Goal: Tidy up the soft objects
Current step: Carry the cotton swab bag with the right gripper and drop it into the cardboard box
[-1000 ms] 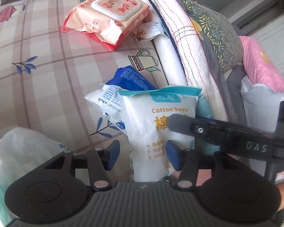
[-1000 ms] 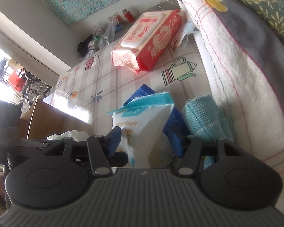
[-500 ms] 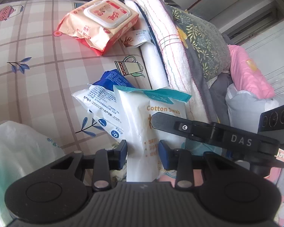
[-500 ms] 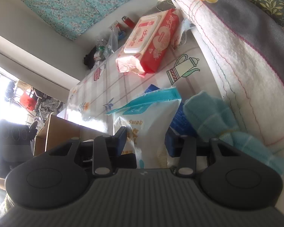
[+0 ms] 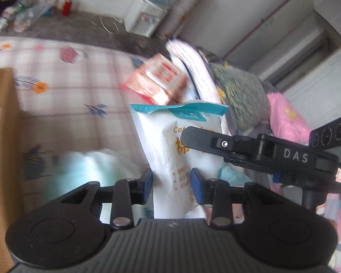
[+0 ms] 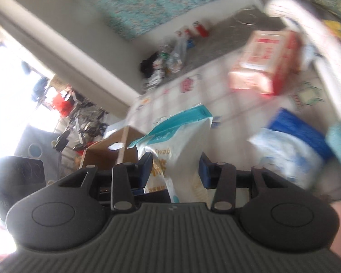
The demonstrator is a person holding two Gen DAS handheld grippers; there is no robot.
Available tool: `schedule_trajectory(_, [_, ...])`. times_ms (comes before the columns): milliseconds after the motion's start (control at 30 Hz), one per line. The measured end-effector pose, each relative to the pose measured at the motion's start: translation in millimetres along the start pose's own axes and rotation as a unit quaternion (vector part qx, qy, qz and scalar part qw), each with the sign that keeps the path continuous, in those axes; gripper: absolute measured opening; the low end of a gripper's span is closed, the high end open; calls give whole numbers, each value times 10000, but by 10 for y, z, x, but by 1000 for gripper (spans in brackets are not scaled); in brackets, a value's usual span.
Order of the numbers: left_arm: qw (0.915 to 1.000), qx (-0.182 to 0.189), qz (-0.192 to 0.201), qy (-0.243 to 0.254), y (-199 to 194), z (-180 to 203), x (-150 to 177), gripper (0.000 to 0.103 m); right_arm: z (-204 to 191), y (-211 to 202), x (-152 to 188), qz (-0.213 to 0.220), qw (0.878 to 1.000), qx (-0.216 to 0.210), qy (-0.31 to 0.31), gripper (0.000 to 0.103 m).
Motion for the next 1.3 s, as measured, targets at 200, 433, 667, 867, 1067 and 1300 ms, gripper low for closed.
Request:
schedule_trajectory(200, [9939,-684,717,-480,-871,-863,-65,37,-1094,798,29,-511,9954,-659,-464,43])
schedule_trajectory(433, [9757,-1664,826,-1159,-1227,-1907,-171,38,-1876,2001,274,-1344,9853,-1021,-282,43])
schedule_trajectory(667, [9442,-2839,1190,-1174,-1337,-2553,-521,58,-2159,2974,343,-1380,9847,-1022,309,45])
schedule_trajectory(867, [9414,-2684,1505,-1382,-1548,-2633,-450,70,-2070,3326,574,-1714,9817,-768,317,45])
schedule_trajectory(1067, [9395,-2729,1635,-1272,-1722,-2622,-312,71,-2054,3356,672,-1757,9829,-532,124,42])
schedule_trajectory(1300, [9352,-2786,1740,-1321,-1874,-2603,-158,74,-2164,3477,796,-1909,9794,-652,84,38])
Point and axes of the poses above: each gripper's, at about its wrist camera, not at the fingertips, and y roughly the way its jaws point, z to its right, x to its underside, the point moved 5 cm from there along y, roughly the way its jaws point, and after that the axes turned 3 degrees about -y, right-handed, at the moved point
